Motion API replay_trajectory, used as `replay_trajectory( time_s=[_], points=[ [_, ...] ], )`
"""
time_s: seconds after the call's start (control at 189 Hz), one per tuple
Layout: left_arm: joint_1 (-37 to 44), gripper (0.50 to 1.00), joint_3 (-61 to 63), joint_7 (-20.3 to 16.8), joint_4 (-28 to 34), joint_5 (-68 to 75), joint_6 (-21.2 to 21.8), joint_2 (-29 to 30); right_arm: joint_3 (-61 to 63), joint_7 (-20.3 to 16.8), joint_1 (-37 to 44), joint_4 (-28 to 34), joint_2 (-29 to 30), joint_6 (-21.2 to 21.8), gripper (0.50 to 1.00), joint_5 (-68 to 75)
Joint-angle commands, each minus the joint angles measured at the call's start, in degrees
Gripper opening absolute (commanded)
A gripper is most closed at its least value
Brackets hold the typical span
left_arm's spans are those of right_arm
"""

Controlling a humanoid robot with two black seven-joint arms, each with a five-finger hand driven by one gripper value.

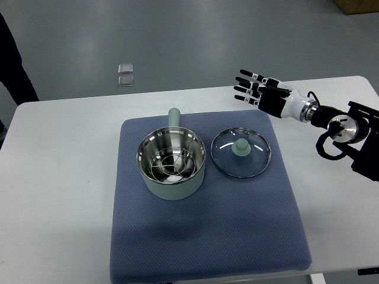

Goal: Open lid and place right of pot

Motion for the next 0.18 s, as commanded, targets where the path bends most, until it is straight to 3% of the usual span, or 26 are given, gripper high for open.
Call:
replay_trajectory(
  time_s=[0.0, 0.175],
  points=[
    [0.06, 1.000, 0.09, 0.00, 0.21, 0.00, 0.04, 0.00, 0.07, 0.43, -0.06, -0.15, 0.63, 0.18, 0.936, 0.74],
    [-0.29, 1.000, 0.27, 0.00, 0.30, 0.00, 0.04, 0.00, -0.02, 0.52, -0.23, -0.06, 0.71, 0.97, 0.936, 0.65]
  ],
)
